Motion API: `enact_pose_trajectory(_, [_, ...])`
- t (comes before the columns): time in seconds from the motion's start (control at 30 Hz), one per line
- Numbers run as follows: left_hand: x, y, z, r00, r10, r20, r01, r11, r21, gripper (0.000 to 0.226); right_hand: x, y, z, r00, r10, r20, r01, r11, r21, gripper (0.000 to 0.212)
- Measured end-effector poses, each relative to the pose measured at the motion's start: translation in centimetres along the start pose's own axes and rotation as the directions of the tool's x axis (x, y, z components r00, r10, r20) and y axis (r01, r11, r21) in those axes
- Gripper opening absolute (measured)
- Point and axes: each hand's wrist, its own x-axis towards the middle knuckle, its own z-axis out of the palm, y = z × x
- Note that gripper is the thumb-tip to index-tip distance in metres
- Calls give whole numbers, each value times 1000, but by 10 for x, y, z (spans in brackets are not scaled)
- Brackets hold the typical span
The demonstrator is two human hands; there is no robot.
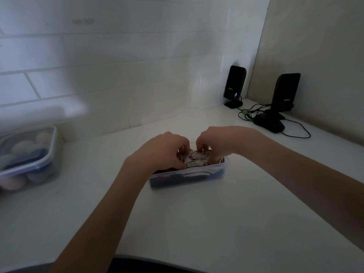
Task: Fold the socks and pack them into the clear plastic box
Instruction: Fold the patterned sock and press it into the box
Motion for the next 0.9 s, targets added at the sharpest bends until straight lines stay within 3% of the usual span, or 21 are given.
enact_pose_trajectory(0.1, [3,2,2,1000,-19,16,19,1000,1,36,-2,-3,3,1000,10,-19,-13,982,-188,48])
enact_pose_trajectory(0.3, [6,3,7,997,-71,38,68,995,71,44,-3,-5,4,999,41,15,-34,949,-314,43])
enact_pose_trajectory(0.37, [8,2,8,996,-80,26,76,989,125,45,-2,-3,4,990,66,125,-35,972,-231,46])
enact_pose_trajectory(0.47, [9,1,9,995,-92,35,85,983,161,44,-2,4,3,951,57,304,-75,996,48,55])
enact_pose_trajectory(0.63, [8,1,9,995,-91,35,85,985,147,44,3,7,9,963,51,265,-73,994,76,52])
enact_pose_trajectory(0.9, [-3,0,-1,998,-63,-26,62,998,-20,38,-13,28,0,988,2,156,-63,920,388,54])
